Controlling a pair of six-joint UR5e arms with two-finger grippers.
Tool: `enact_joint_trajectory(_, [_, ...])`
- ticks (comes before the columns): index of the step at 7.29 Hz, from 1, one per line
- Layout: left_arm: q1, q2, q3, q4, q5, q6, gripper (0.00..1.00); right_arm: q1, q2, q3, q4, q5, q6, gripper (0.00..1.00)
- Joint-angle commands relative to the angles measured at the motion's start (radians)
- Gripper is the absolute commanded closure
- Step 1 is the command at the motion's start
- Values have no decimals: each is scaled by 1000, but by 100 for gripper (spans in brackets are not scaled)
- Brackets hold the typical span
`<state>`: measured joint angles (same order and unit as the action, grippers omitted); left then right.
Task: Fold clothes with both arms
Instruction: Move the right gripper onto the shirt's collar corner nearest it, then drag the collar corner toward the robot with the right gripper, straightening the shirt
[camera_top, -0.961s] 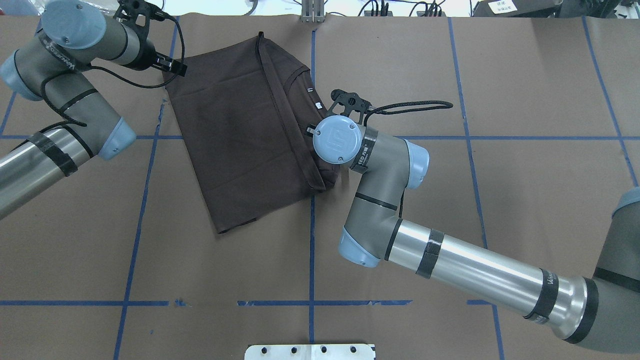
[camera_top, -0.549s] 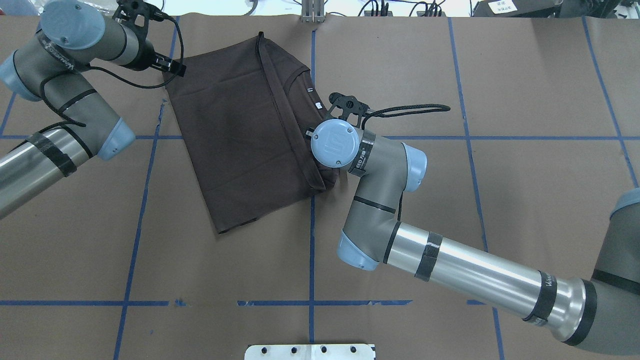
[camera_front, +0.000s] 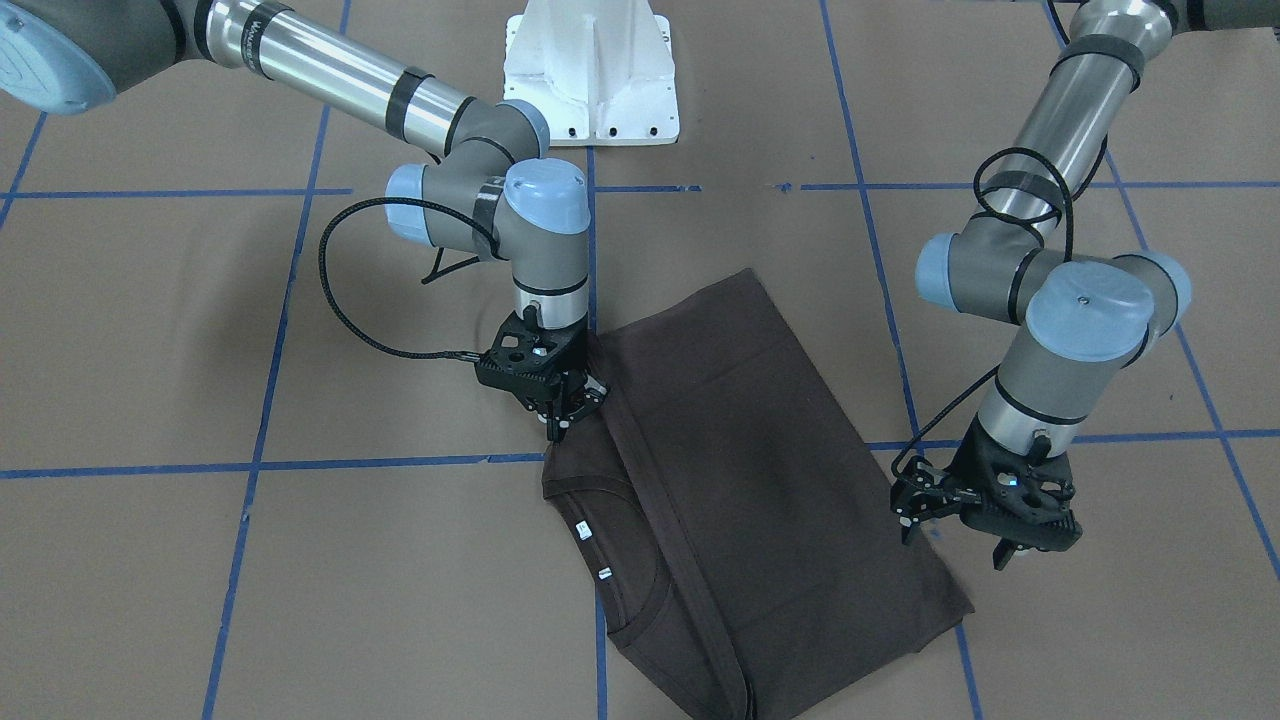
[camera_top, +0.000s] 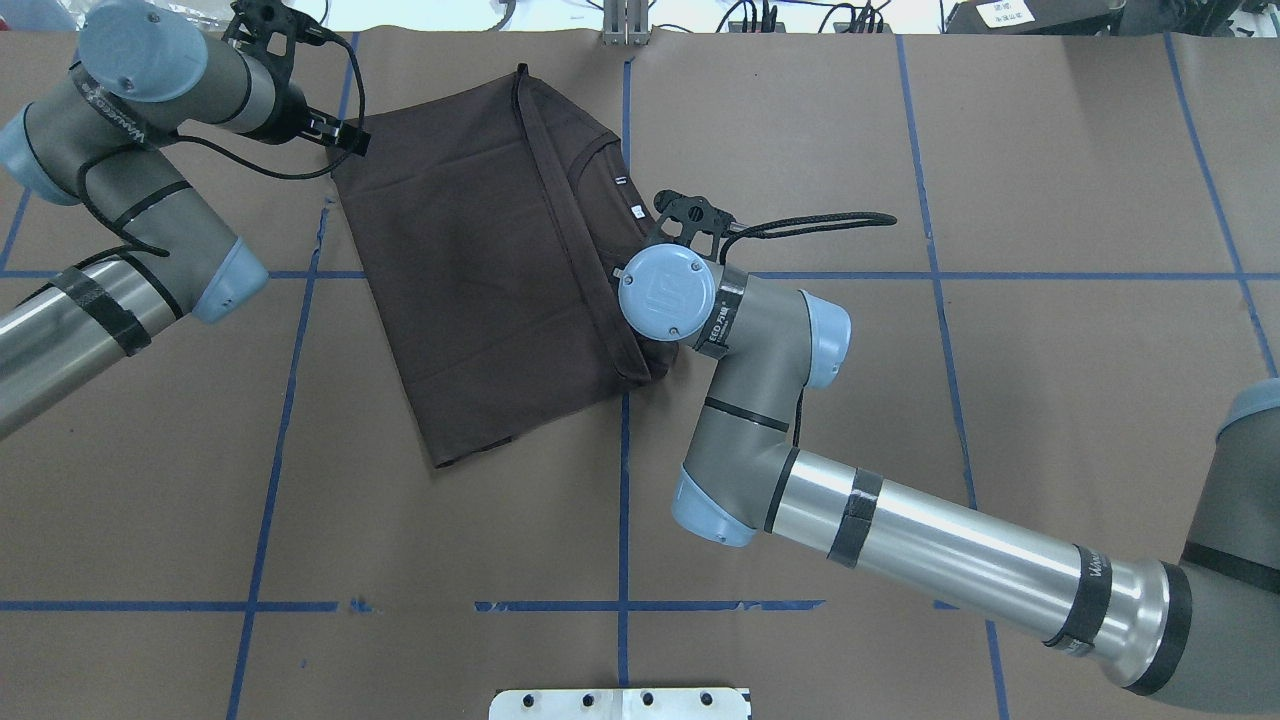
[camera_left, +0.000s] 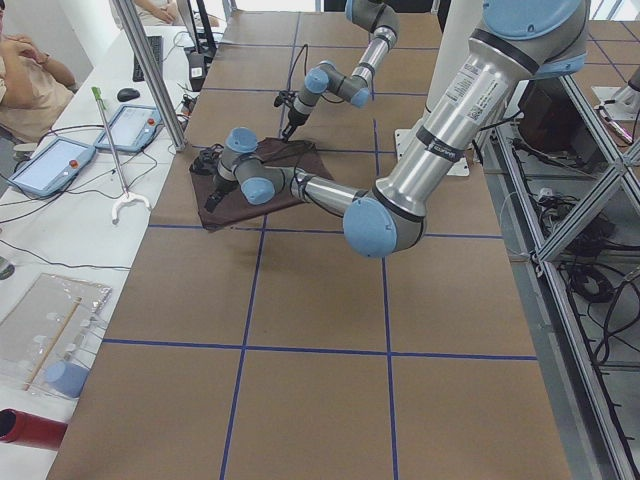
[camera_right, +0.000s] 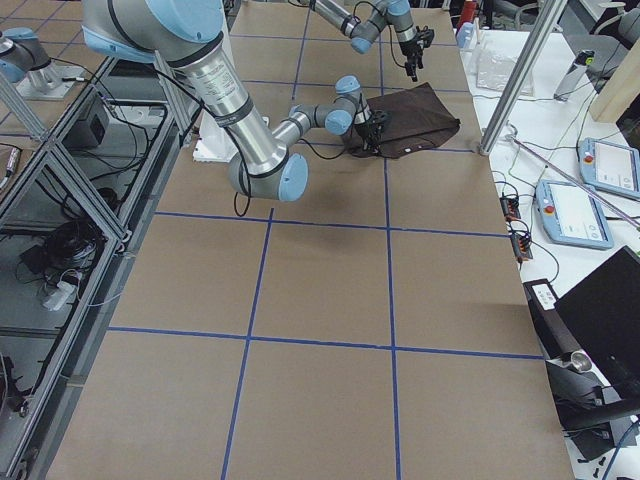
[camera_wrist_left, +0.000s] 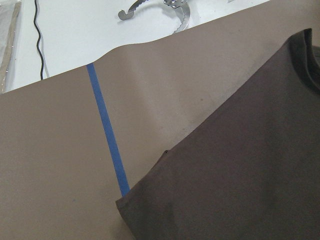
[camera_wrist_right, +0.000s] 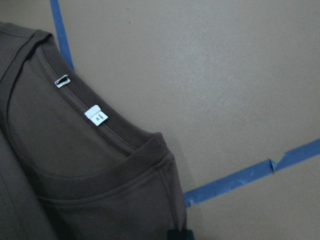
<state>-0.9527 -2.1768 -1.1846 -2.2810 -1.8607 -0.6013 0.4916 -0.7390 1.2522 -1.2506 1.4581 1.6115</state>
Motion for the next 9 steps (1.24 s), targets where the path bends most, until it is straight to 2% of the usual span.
enact_joint_trajectory(1, [2, 0, -3, 0, 0, -12, 0, 1, -10, 44, -45, 2, -1, 100])
enact_joint_trajectory(2, [8, -1, -18, 0, 0, -29, 0, -22, -48, 156, -132, 1, 5, 100])
enact_joint_trajectory(3, [17, 0, -32, 0, 0, -32, 0, -81, -139, 328, -198, -33, 13, 100])
enact_joint_trajectory(4, [31, 0, -33, 0, 0, -69, 0, -156, -243, 466, -226, -110, 15, 100])
enact_joint_trajectory(5, [35, 0, -52, 0, 0, -74, 0, -213, -340, 560, -228, -163, 18, 100])
enact_joint_trajectory(6, [40, 5, -65, 0, 0, -84, 0, -255, -424, 634, -227, -189, 24, 100])
enact_joint_trajectory(8, [45, 5, -69, 0, 0, -94, 0, -292, -532, 694, -225, -209, 25, 100])
enact_joint_trajectory(9, [49, 5, -69, 0, 0, -107, 0, -304, -554, 713, -225, -212, 42, 88])
